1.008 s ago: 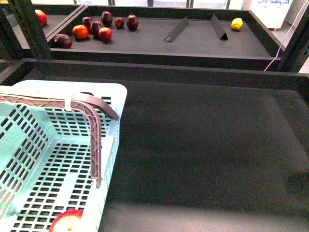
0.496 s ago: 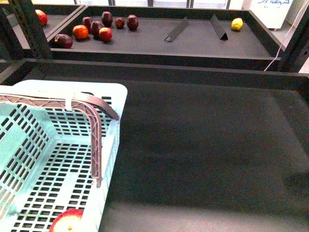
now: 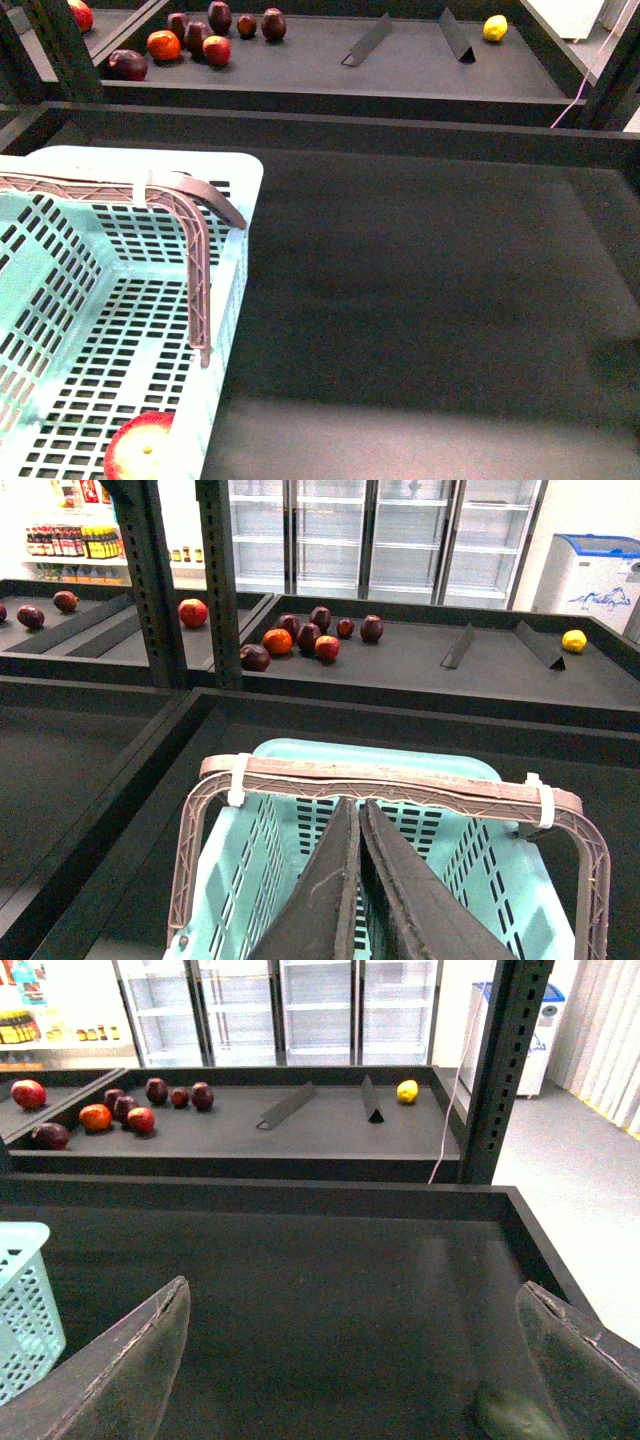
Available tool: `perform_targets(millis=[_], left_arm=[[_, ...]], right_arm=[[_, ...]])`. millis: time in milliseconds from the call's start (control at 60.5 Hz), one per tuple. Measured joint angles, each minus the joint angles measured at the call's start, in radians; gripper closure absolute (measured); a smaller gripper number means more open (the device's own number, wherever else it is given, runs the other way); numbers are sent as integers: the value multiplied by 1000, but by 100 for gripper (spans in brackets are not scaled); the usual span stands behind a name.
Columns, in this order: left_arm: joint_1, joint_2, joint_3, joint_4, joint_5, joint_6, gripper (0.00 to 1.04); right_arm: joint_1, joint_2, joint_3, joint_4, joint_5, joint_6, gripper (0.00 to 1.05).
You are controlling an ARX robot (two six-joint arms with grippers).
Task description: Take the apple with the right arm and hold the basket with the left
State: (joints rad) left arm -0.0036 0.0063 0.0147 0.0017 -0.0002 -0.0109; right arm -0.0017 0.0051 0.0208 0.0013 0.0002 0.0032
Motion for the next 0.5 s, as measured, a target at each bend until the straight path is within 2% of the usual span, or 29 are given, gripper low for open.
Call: perform_targets(millis=[83, 116, 496], left_arm=[[0, 0, 0, 0, 0, 0, 101], [0, 0, 0, 0, 0, 0, 98], [0, 0, 0, 0, 0, 0, 27]], right_arm=[[0, 0, 0, 0, 0, 0, 9], [0, 0, 0, 0, 0, 0, 9], [0, 0, 0, 0, 0, 0, 9]])
